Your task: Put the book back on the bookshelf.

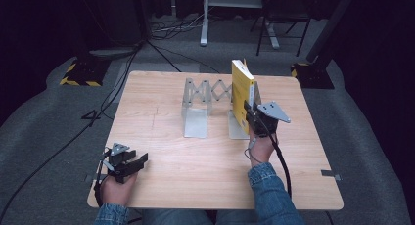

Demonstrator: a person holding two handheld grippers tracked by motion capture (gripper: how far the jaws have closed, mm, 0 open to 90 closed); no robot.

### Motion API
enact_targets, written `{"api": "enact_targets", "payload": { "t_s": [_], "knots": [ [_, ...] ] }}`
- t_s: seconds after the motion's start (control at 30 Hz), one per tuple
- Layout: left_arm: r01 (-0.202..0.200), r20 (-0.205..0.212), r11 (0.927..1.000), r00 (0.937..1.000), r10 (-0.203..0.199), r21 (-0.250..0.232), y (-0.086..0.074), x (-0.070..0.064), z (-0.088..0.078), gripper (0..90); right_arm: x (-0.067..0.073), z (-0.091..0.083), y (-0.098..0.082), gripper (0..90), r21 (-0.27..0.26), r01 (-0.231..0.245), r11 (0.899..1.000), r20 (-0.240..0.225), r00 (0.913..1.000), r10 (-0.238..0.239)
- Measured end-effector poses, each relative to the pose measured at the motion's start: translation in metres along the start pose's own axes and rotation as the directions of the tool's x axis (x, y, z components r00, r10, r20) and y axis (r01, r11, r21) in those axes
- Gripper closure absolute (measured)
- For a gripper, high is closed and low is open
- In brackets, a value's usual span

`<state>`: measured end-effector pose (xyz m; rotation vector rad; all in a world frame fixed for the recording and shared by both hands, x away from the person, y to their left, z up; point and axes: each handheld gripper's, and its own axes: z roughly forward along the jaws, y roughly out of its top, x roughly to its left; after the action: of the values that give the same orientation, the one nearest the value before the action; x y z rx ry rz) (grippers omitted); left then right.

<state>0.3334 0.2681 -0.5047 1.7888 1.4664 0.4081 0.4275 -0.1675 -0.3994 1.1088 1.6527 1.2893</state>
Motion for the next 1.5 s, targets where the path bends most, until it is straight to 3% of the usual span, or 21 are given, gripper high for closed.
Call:
{"api": "enact_targets", "payload": {
  "t_s": [0.3,0.43,0.6,0.97,1.17,1.3,1.5],
  "knots": [
    [-0.009,-0.004,1.0,1.0,0.009,0.0,0.0,0.0,0.0,43.9,0.012,0.003,-0.01,75.8,-0.004,0.041,0.999,-0.012,0.9991,-0.041],
    [-0.004,0.0,1.0,1.0,0.004,0.0,0.0,0.0,0.0,43.9,0.018,0.007,-0.016,75.4,0.025,0.062,0.998,-0.015,0.998,-0.061],
    [-0.004,-0.001,1.0,1.0,0.004,-0.002,0.0,0.0,0.0,43.7,0.018,0.01,-0.023,74.6,0.035,0.017,0.999,-0.044,0.9989,-0.015],
    [-0.002,0.0,1.0,1.0,0.002,-0.003,0.0,0.0,0.001,43.8,0.024,0.011,-0.029,71.6,0.035,0.022,0.999,-0.073,0.9971,-0.02],
    [-0.002,0.0,1.0,1.0,0.002,-0.003,0.0,0.0,0.001,43.8,0.029,0.013,-0.037,71.1,0.078,0.054,0.995,-0.055,0.9973,-0.049],
    [-0.005,0.001,1.0,1.0,0.005,-0.001,0.0,0.0,0.001,43.8,0.025,0.01,-0.045,72.0,0.042,0.008,0.999,-0.047,0.9989,-0.006],
    [-0.002,0.0,1.0,1.0,0.002,-0.002,0.0,0.0,0.001,43.7,0.024,0.012,-0.045,72.1,0.038,0.013,0.999,-0.05,0.9987,-0.011]
  ]
}}
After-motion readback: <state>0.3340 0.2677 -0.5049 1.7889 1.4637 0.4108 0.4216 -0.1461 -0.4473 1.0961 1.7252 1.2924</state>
